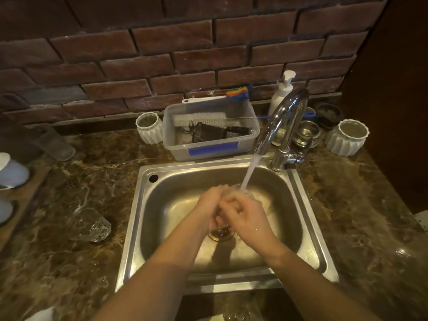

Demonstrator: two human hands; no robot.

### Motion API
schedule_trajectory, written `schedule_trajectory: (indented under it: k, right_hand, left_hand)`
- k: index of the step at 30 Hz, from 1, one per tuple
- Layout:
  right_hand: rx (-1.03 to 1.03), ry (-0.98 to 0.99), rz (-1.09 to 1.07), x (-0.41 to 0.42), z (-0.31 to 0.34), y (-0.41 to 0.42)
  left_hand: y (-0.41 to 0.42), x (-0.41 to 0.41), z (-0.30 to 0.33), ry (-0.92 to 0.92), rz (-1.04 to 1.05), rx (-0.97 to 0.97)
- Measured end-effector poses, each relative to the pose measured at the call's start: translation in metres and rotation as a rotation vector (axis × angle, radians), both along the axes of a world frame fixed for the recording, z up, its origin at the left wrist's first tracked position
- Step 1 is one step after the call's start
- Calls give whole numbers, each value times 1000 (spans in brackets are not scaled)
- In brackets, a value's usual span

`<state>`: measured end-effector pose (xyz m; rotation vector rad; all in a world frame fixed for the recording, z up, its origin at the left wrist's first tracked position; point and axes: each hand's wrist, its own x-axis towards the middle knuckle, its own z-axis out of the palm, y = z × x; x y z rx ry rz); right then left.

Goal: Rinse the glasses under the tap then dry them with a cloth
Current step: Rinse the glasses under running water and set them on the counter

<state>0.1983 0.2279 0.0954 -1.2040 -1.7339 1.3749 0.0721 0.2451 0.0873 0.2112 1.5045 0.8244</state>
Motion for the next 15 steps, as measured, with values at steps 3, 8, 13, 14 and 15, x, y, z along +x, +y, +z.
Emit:
schedule_trajectory:
  k: [3,8,13,14,15]
  right_hand:
    - [167,-164,-132,-4,-1,6]
    - [-135,-51,-398,-21,6,19]
    - [402,-417,-24,-6,0,-8]
    - [466,-513,-65,-9,-3,-3]
    - [376,-483,-169,-14,4,4]
  left_hand:
    - [-10,16,11,34,70,77]
    - [-21,30,-19,847,111,620]
    - [-7,-4,15,-54,-114,-71]
    - [-7,1,15,-18,-83,-55]
    - [-11,10,13,137,-27,31]
